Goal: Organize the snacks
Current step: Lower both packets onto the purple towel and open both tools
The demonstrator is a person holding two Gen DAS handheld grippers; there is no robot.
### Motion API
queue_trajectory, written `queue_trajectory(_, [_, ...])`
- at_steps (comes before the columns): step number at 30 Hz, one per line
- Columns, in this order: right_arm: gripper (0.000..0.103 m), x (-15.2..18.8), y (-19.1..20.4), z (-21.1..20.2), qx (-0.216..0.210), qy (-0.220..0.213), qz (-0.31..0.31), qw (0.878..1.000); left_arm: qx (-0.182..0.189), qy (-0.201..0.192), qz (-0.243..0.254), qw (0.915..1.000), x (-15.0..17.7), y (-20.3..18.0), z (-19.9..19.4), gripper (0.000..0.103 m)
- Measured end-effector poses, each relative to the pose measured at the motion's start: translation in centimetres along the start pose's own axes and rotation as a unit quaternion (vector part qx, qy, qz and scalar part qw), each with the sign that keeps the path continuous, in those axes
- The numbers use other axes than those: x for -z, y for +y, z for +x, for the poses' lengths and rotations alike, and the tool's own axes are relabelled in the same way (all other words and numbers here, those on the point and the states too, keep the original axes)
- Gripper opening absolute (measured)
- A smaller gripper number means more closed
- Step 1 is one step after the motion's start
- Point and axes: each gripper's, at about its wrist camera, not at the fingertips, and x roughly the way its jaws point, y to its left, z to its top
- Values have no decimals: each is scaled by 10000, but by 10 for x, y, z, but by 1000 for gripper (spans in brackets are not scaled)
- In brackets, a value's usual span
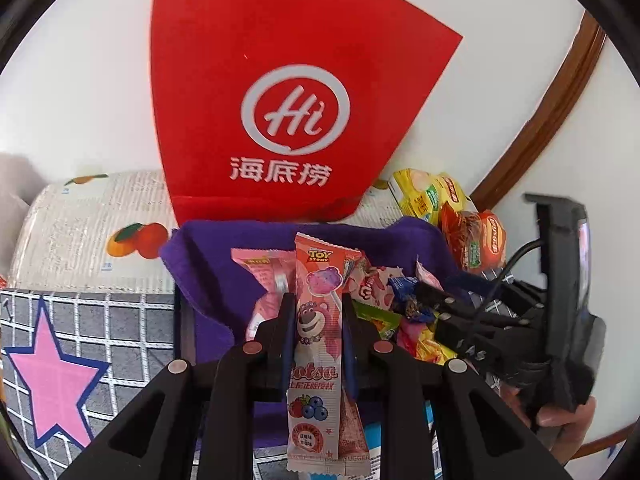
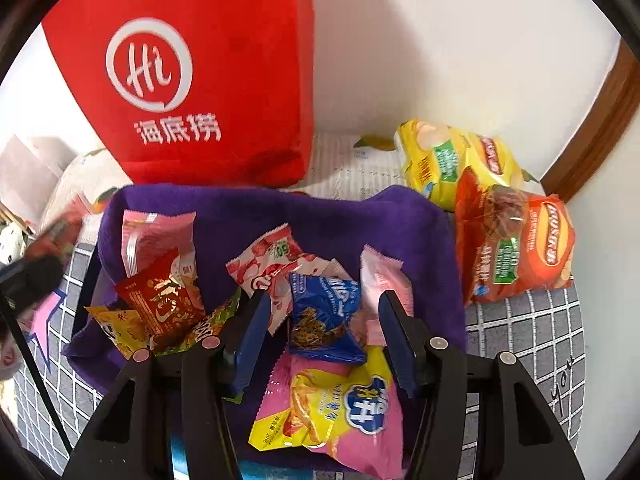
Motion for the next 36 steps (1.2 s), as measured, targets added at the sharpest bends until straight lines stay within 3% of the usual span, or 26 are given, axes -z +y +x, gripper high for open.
queue_trajectory(9, [56,-3,-40,-31,-17,-359,594,9976,339,538,4,9980,6,-12,31,19])
queue_trajectory(18, [56,-3,-50,-40,-114,-493,773,9957,288,869,24,9958,13,-20,53,19])
queue_trajectory(36, [56,-3,-37,-35,-99,-430,439,9981,297,551,112,9980,13,-23,66,19])
